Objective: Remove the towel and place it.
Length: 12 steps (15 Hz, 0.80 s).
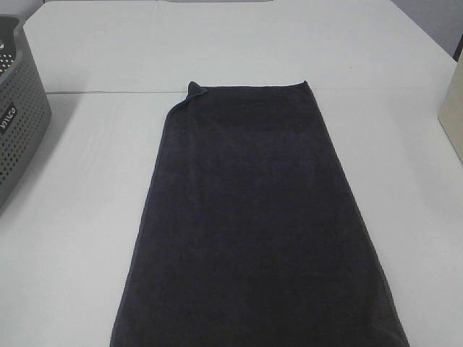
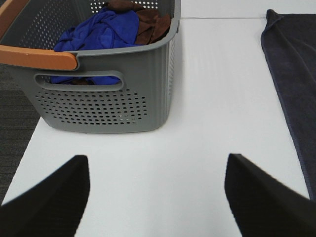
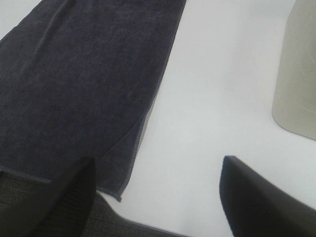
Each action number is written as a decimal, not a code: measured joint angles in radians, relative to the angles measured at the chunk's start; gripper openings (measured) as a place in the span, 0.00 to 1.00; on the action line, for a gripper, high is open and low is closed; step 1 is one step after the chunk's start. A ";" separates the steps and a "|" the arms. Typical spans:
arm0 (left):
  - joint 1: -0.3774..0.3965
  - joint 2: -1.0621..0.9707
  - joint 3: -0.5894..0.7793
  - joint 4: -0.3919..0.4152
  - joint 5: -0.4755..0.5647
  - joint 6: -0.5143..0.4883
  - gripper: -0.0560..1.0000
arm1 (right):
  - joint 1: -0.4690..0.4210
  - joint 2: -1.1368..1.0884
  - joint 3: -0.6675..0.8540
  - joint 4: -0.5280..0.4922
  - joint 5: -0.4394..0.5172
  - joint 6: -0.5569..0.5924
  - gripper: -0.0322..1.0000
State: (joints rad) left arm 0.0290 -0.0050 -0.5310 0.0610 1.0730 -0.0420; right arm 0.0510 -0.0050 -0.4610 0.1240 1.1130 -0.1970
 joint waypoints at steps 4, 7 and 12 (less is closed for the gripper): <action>0.000 -0.001 0.011 -0.061 0.003 0.036 0.73 | 0.000 0.000 0.000 0.006 0.000 0.000 0.70; 0.000 -0.001 0.011 -0.066 0.003 0.036 0.73 | 0.000 0.000 0.000 0.010 0.000 0.000 0.70; 0.058 -0.001 0.011 -0.073 0.003 0.042 0.73 | -0.072 0.000 0.000 0.026 0.000 0.000 0.70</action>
State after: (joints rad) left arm 0.0870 -0.0060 -0.5200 -0.0120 1.0760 0.0000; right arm -0.0210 -0.0050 -0.4610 0.1500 1.1130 -0.1970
